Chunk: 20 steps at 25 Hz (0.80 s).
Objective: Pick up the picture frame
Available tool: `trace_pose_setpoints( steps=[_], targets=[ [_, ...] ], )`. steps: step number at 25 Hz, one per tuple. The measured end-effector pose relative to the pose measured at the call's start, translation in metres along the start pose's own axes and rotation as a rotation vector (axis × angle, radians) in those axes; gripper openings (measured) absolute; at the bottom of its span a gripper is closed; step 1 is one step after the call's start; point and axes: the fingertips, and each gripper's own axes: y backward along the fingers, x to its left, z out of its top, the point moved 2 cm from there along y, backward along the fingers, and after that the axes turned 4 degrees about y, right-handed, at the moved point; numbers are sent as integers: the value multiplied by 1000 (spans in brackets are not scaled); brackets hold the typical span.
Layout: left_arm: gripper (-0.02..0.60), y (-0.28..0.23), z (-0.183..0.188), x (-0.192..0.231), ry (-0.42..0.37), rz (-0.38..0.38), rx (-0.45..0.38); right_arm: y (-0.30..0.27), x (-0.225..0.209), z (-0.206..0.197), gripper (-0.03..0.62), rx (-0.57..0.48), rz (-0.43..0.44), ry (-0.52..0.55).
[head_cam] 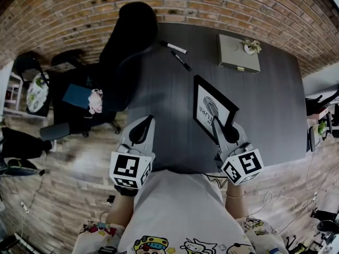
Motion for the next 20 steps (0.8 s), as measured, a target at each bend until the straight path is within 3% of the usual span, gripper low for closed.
trace_pose_setpoints(
  steps=[20],
  targets=[
    [15, -2, 1, 3, -2, 9, 0, -3, -4, -3, 12, 4, -6, -22]
  ],
)
